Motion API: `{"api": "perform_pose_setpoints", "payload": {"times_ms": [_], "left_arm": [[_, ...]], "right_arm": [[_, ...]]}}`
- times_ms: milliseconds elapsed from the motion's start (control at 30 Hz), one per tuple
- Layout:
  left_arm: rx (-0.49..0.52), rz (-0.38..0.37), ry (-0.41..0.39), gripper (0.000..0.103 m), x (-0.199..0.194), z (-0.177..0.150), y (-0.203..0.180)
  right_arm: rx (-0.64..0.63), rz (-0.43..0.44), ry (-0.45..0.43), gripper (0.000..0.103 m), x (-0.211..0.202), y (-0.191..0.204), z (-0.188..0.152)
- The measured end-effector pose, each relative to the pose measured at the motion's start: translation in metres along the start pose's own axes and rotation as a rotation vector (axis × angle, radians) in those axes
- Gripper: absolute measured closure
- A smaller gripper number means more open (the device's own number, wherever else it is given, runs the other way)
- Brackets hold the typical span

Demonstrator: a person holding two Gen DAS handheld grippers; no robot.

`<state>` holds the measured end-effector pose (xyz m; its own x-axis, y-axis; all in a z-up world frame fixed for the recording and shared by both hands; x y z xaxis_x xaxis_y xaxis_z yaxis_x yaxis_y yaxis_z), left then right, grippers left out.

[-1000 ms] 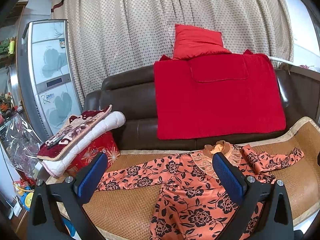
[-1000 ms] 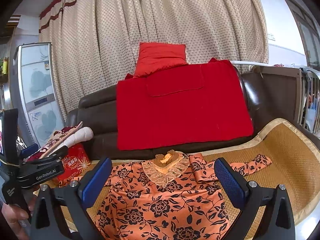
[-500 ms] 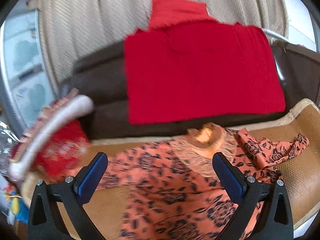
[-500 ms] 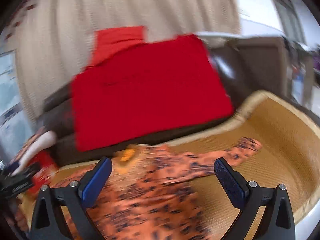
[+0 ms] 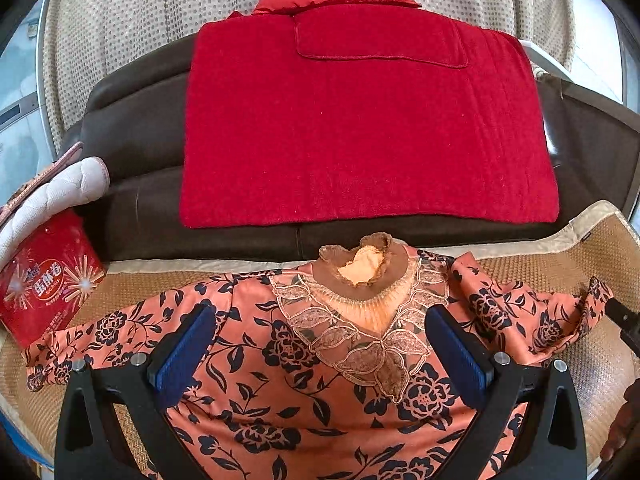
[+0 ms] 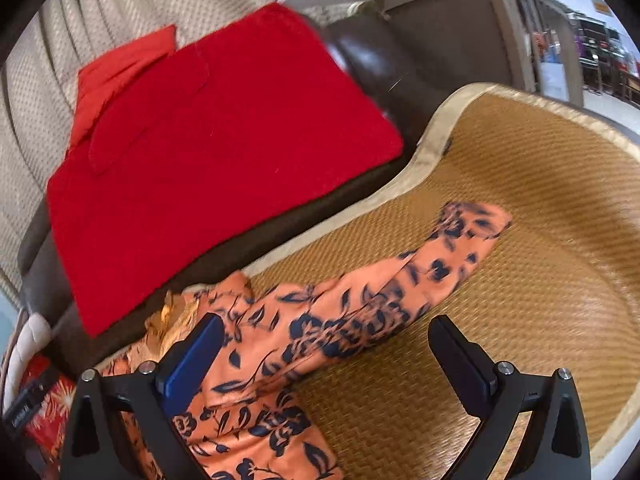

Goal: Fold small clothes
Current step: 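Move the right gripper to the blouse sleeve cuff lying on the mat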

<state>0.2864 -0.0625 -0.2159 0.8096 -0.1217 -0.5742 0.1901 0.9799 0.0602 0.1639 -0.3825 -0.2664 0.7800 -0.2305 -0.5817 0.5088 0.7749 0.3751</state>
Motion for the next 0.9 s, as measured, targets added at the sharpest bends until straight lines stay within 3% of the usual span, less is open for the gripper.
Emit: {"api": "perform_pose_setpoints", "payload": {"times_ms": [300,900], "left_arm": [[0.002,0.006,0.012,0.0,0.003,-0.004,0.006],[-0.004,0.029,0.01,0.0,0.003,-0.005,0.011]], "right_arm": [[-0.051,0.033,0.003,0.0,-0.002,0.022,-0.006],[-0.075,0.041,0.014,0.0,0.001,0.029,-0.003]]}}
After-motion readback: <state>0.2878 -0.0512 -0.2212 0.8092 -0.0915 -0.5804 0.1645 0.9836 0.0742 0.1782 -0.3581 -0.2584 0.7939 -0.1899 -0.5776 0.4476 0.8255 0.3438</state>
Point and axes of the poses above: each gripper's, at about its wrist camera, not at the fingertips, and x roughly the way its jaws point, y to its left, z to its top, the point moved 3 cm from there along x, roughly the way its jaws point, and after that the axes turned 3 degrees about -y, right-handed, at the moved point
